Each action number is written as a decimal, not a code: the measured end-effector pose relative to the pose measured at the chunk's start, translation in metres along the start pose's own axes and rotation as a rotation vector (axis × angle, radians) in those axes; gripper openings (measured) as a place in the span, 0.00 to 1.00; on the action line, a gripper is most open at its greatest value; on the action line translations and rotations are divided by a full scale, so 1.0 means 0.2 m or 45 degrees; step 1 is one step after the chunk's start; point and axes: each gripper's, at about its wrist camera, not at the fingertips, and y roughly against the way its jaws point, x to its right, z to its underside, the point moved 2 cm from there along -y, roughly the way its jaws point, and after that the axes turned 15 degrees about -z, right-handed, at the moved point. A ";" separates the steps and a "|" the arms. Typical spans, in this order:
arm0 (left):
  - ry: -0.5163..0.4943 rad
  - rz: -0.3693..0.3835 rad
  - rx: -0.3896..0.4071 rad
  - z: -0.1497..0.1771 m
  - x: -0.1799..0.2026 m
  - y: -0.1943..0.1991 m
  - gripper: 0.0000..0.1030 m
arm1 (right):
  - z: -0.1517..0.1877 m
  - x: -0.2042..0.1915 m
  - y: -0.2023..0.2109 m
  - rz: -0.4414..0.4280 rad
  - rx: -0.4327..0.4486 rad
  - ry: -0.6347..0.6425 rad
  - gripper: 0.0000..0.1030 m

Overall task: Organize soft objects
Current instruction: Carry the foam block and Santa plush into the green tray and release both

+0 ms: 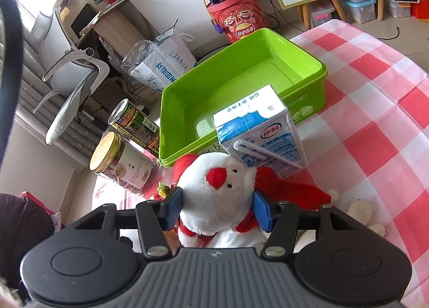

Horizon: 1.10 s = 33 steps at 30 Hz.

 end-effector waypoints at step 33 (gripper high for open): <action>-0.085 0.013 0.011 0.02 0.03 -0.01 0.68 | -0.05 0.12 0.17 -0.113 -0.051 -0.091 0.31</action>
